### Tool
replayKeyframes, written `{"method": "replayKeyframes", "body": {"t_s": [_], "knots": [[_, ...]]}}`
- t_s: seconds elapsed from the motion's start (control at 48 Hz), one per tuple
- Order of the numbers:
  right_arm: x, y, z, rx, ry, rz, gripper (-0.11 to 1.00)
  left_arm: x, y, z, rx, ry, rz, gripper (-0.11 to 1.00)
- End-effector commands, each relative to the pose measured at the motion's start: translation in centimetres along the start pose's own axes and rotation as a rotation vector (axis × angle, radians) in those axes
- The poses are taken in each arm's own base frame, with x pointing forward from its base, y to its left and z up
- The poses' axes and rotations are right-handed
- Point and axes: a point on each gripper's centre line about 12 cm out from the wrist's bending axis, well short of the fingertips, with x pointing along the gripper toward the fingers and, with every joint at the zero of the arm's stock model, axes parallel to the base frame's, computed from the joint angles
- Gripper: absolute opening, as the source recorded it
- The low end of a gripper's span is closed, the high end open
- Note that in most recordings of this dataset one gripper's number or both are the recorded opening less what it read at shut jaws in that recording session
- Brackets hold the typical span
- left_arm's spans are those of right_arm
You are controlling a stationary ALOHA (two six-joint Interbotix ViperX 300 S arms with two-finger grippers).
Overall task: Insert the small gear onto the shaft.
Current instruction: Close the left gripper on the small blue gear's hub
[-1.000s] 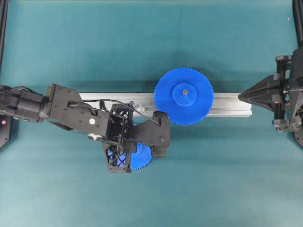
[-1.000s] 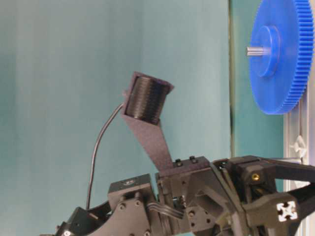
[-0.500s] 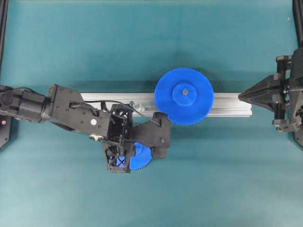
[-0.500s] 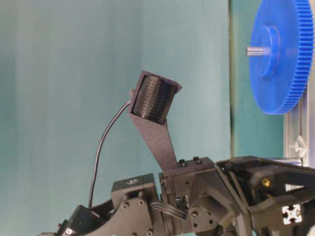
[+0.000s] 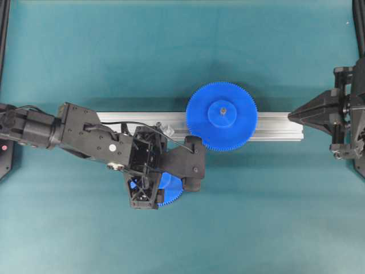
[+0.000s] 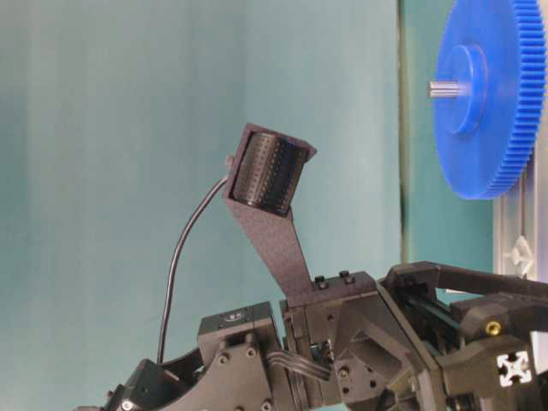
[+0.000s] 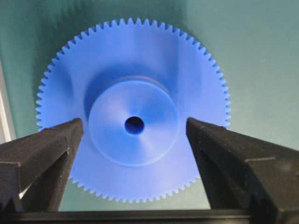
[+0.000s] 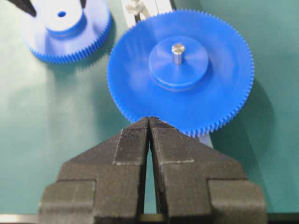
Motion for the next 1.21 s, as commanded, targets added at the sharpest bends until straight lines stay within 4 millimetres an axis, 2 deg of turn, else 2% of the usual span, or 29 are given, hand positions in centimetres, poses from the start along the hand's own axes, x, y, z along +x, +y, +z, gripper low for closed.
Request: {"method": "replayKeyframes", "body": {"t_s": [0.0, 0.813, 1.188], "knots": [[-0.1, 0.0, 0.4, 0.011, -0.016, 0.0, 0.09, -0.7, -0.2, 0.6, 0.007, -0.031, -0.003, 0.93], [-0.1, -0.1, 0.2, 0.013, -0.012, -0.005, 0.09, 1.3, -0.2, 0.0, 0.004, -0.005, -0.002, 0.93], [-0.1, -0.1, 0.2, 0.012, -0.012, -0.005, 0.09, 1.6, -0.1, -0.6, 0.001, 0.012, 0.001, 0.93]]}}
